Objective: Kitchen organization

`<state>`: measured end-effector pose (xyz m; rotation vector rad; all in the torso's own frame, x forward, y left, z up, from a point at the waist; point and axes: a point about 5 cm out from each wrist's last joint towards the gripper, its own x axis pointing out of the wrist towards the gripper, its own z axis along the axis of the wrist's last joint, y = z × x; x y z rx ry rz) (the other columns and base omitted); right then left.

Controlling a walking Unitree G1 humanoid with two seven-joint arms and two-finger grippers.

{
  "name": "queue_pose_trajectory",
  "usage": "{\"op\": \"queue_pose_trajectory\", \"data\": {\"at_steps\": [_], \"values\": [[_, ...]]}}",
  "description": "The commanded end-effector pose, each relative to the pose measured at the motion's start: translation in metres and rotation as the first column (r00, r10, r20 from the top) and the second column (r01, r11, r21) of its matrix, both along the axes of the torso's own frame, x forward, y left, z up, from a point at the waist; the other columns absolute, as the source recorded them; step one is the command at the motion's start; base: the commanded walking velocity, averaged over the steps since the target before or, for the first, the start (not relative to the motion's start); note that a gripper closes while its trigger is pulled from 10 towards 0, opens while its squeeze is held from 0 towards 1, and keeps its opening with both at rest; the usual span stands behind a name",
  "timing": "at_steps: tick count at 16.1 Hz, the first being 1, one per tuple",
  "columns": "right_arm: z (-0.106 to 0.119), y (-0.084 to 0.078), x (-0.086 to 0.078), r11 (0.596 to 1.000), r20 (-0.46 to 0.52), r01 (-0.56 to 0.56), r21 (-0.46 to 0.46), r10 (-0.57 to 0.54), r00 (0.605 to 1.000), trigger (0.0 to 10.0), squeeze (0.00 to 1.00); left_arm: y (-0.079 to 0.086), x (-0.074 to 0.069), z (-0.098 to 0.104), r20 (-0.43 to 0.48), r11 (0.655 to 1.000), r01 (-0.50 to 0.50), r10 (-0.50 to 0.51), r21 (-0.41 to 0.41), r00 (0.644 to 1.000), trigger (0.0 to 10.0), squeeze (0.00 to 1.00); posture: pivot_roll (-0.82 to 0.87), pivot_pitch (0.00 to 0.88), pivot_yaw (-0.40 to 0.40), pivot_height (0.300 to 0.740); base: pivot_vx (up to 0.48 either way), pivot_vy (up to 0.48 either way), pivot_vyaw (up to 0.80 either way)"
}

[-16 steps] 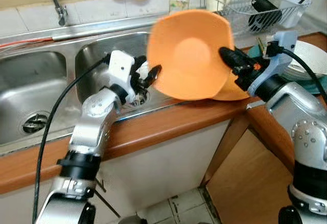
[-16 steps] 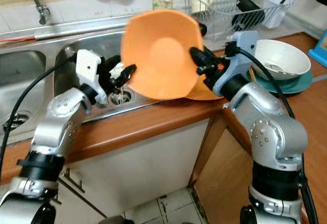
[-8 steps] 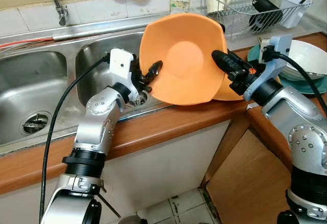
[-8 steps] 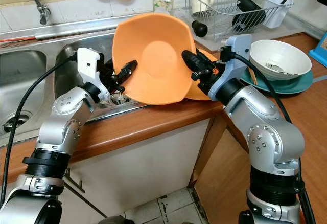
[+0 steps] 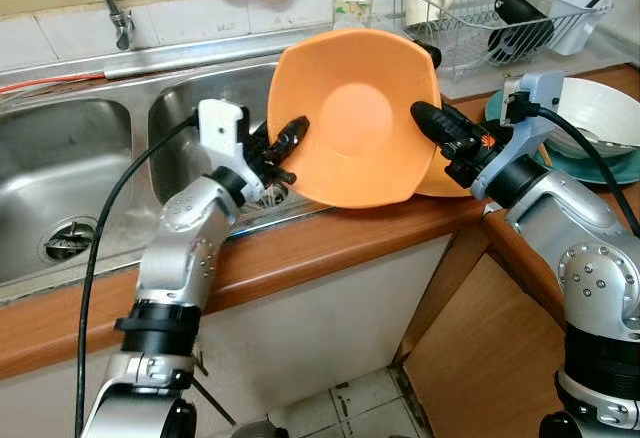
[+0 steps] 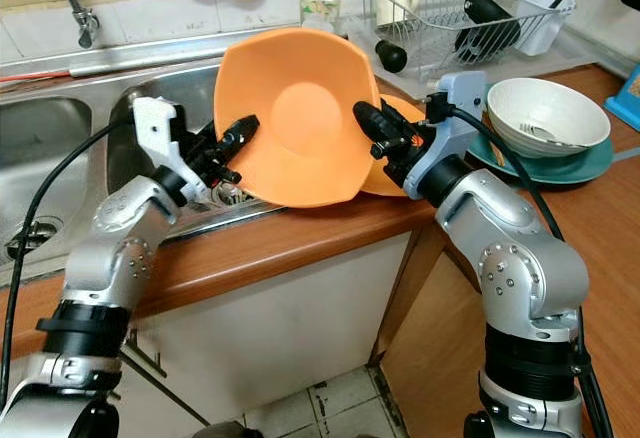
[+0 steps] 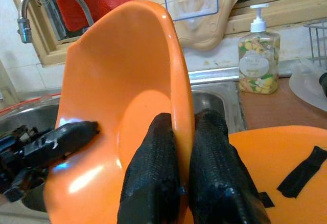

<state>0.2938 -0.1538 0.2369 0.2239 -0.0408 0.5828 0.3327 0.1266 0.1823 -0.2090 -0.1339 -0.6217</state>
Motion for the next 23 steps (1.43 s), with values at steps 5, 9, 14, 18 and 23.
{"op": "queue_pose_trajectory", "data": {"at_steps": [5,9,14,18,23], "values": [[0.01,0.005,-0.003,0.999,0.058,-0.048,0.007,0.047,0.997,0.0,0.0,0.005,-0.01,-0.006,-0.064,0.992,0.123,-0.124,-0.018,0.99,0.0,0.0,-0.19,0.0,0.031,0.74,0.0,0.0,0.0],[0.009,0.005,-0.002,0.999,0.054,-0.028,-0.026,0.029,0.998,10.0,0.0,0.006,-0.008,-0.003,-0.063,0.994,0.106,-0.107,-0.022,0.992,0.0,0.0,-0.19,0.0,0.034,0.74,0.0,0.0,0.0],[0.005,0.003,0.004,0.997,0.047,0.023,-0.071,-0.02,0.999,10.0,0.0,0.008,-0.001,0.001,-0.05,1.0,0.019,-0.019,-0.007,0.999,0.0,0.0,-0.19,0.0,0.032,0.74,0.0,0.0,0.0],[0.004,0.0,0.006,0.997,0.04,0.064,-0.053,-0.062,0.997,10.0,1.0,0.012,0.002,0.006,-0.037,0.998,-0.036,0.035,-0.047,0.999,0.0,0.0,-0.18,0.0,0.03,0.74,0.0,0.0,0.0],[0.006,0.005,0.001,0.997,0.062,0.021,-0.078,-0.016,0.998,10.0,0.0,0.026,0.011,0.018,-0.027,0.977,-0.145,0.142,-0.157,0.989,0.0,0.0,-0.19,0.0,0.036,0.74,0.0,0.0,0.0]]}}
